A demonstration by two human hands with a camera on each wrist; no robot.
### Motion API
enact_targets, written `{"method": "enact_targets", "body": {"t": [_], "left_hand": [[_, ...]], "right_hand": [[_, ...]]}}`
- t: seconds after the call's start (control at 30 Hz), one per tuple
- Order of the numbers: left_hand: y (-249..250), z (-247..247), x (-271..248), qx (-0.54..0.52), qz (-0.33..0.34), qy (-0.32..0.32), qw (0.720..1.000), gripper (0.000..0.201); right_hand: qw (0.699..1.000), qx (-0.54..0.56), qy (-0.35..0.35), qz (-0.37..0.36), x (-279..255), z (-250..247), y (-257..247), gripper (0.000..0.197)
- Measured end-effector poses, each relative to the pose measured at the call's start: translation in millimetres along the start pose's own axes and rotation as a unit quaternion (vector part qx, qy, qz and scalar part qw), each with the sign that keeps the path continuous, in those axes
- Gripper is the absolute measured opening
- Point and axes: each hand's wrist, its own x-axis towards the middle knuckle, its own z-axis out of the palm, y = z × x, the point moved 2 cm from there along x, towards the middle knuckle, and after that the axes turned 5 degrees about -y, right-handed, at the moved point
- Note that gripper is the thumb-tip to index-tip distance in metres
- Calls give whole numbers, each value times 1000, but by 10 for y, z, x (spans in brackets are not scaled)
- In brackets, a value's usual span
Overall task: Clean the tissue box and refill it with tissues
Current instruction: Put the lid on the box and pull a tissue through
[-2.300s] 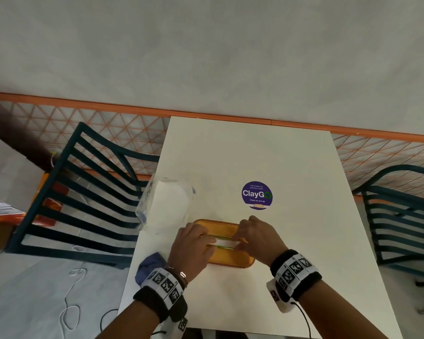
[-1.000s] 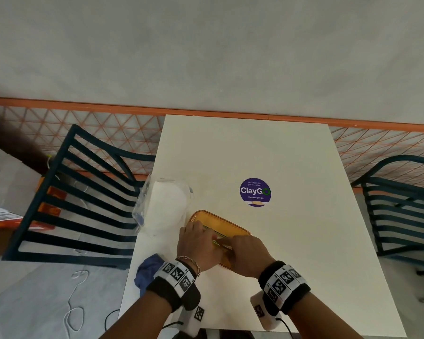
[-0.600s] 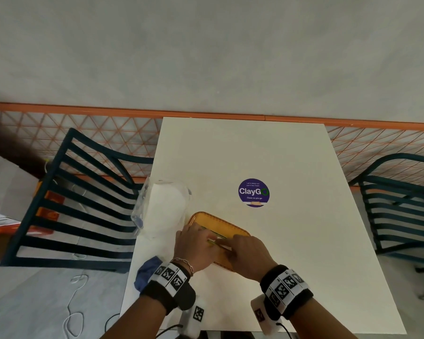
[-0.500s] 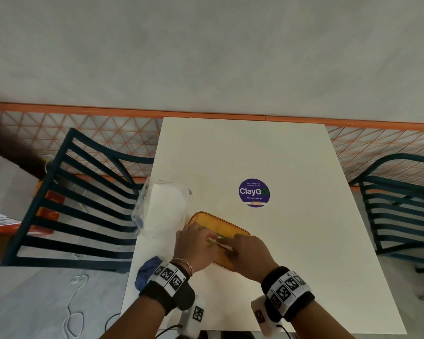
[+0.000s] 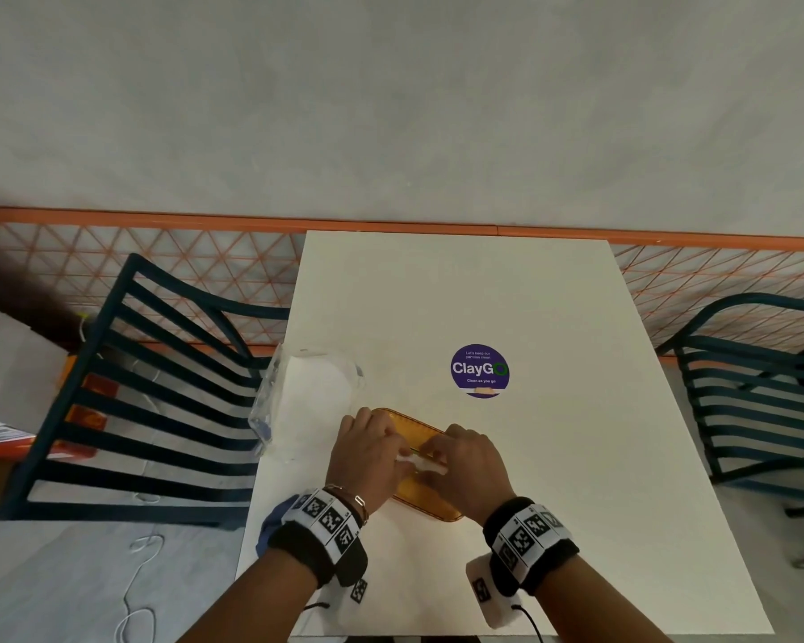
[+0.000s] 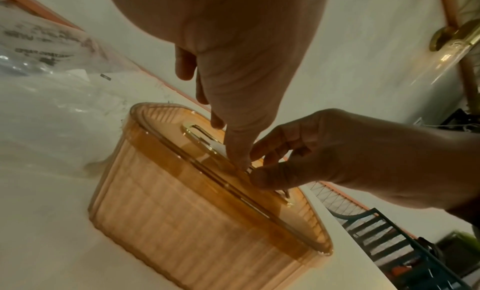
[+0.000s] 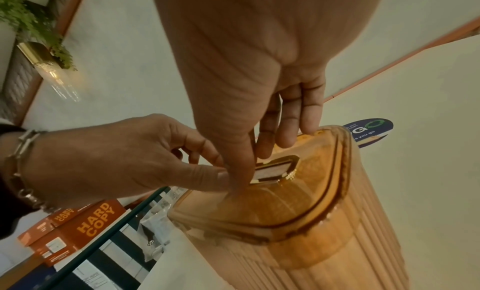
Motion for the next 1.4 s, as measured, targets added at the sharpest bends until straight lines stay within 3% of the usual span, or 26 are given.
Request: {"method": "enact_targets", "body": {"t": [0.2,0.43,0.63,0.97,1.4], "left_hand": [[107,36,37,46,26,-18,998,32],[46,-41,139,-13,15,-1,1000,22],[-69,8,146,-77,17,-37,996,51],[86,18,27,-61,31,37,997,16],[-23,-197,27,-61,46,33,997,15]], "right_hand": [[1000,12,-3,22,-38,34,12,29],[998,43,-15,47,-100,22,90,34],[996,57,6,63,-107,10,83,16],[992,77,-30,92,-78,-85,90,21],[985,132,-64,94,101,-342,138,19]]}}
